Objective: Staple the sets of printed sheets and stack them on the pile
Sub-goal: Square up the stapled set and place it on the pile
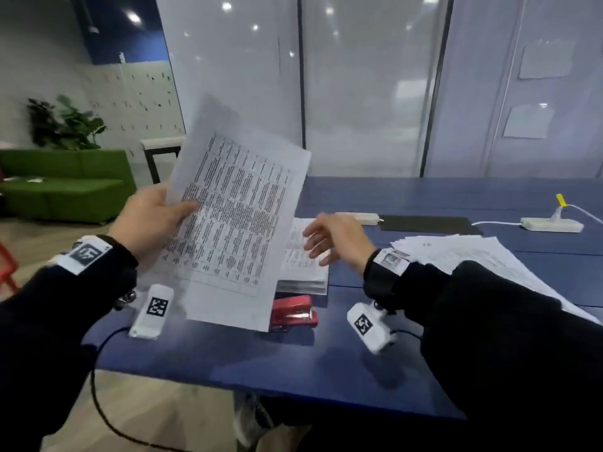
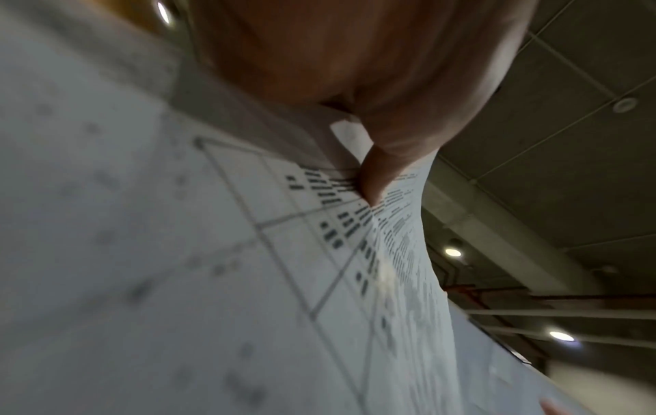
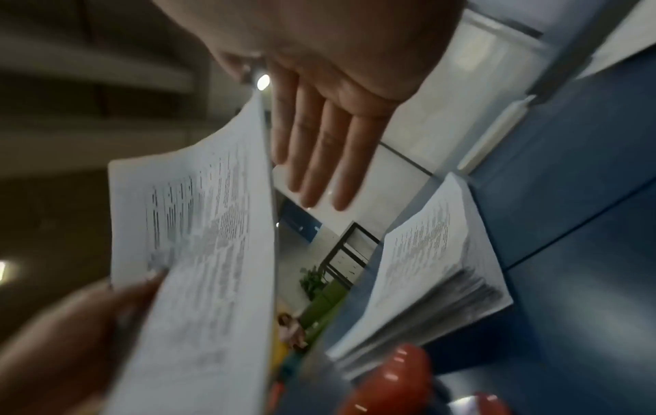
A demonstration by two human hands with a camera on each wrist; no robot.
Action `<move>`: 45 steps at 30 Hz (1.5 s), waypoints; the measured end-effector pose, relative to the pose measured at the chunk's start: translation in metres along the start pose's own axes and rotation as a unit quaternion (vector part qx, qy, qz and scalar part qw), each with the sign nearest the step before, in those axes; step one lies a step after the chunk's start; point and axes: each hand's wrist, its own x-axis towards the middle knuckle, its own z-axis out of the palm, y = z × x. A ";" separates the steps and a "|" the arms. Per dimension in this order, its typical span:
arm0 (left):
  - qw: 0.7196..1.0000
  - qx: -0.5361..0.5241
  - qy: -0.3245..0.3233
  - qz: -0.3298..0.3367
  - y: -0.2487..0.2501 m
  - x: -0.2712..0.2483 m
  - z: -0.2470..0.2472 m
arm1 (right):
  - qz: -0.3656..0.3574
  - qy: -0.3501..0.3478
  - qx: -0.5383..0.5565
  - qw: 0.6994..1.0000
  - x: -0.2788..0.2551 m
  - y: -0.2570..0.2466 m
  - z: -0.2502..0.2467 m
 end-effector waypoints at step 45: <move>0.936 0.221 -0.225 0.155 0.027 -0.079 0.125 | 0.101 0.456 0.223 0.856 -0.061 0.052 -0.112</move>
